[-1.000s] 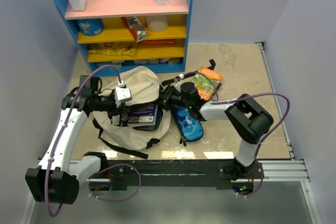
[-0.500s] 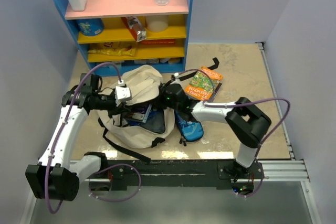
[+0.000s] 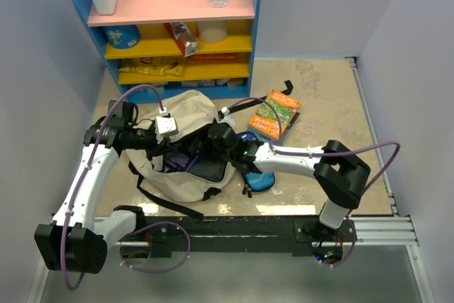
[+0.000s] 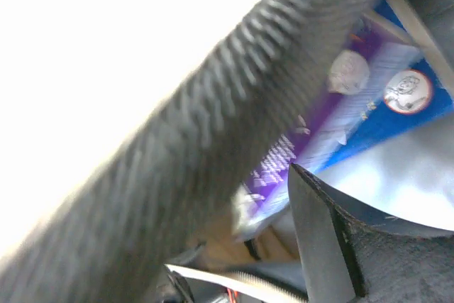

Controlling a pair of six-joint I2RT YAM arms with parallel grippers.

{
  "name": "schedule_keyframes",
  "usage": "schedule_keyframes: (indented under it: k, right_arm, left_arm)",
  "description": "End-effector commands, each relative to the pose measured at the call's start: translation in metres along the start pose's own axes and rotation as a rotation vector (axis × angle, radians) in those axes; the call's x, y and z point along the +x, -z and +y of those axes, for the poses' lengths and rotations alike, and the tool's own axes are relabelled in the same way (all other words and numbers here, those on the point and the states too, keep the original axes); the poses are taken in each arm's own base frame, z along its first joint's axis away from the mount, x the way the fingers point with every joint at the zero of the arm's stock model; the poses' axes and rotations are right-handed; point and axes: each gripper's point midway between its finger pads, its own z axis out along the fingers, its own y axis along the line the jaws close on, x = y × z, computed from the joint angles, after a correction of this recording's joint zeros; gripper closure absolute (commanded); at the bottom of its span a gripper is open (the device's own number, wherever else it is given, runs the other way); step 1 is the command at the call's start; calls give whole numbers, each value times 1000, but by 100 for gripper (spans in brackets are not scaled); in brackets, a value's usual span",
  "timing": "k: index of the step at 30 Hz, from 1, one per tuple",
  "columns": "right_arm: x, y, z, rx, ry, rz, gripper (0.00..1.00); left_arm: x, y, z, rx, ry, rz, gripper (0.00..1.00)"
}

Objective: Pack the student bag
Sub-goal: Place the book in the student bag.

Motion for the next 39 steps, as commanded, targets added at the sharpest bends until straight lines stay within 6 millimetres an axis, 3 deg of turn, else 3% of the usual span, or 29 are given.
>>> schedule_keyframes:
  k: [1,3,4,6,7,8,11,17,21,22,25,28,29,30,31,32,33,35,36,38,39]
  right_arm:
    - [2,18,-28,53,26,13,32]
    - [7,19,-40,61,22,23,38]
    - [10,19,-44,64,25,32,55]
    - [12,14,-54,90,54,31,75]
    - [14,12,-60,107,64,33,95]
    - [16,8,-68,130,81,40,100]
    - [23,3,-81,169,115,62,100]
    - [28,-22,-83,185,160,79,100]
    - [18,-48,-57,127,150,39,100]
    - [19,-55,-60,138,153,40,100]
    - [6,-60,-43,110,149,20,100]
    - [-6,-42,-41,104,163,1,93]
    - [-16,-26,-26,68,171,-16,89]
    - [-16,-16,-38,80,181,-9,79]
    - [-17,-5,-36,61,193,1,74]
    - [-28,15,-20,12,207,-18,69]
    - [-30,25,-36,26,211,-10,59]
    - [-44,46,-37,1,215,-24,52]
    - [-64,64,-46,12,195,-66,46]
    - [-87,84,-56,19,173,-110,40]
    - [-114,99,-75,50,131,-163,37]
  left_arm:
    - [-21,-1,5,-1,-48,-85,100]
    - [-21,-1,5,-2,-46,-86,100]
    - [-21,-1,5,-1,-44,-85,100]
    - [-21,0,5,-7,-48,-83,100]
    - [-22,0,5,-9,-52,-83,100]
    - [-22,1,5,-12,-55,-83,100]
    - [-22,2,5,-17,-60,-81,100]
    - [-22,0,6,-14,-57,-80,100]
    - [-22,1,7,-16,-60,-81,100]
    - [-23,1,7,-17,-62,-82,100]
    - [-23,1,7,-19,-59,-78,100]
    - [-21,2,9,-25,-68,-67,100]
    - [-20,2,9,-27,-73,-64,100]
    - [-18,0,8,-23,-65,-61,100]
    - [-17,-1,9,-23,-65,-61,100]
    - [-15,-2,9,-19,-59,-59,100]
    - [-14,-3,8,-15,-58,-62,100]
    - [-13,-4,8,-11,-53,-58,100]
    - [-13,-4,9,-12,-54,-58,100]
    - [-13,-3,9,-13,-52,-57,100]
    - [-14,-3,10,-17,-56,-55,100]
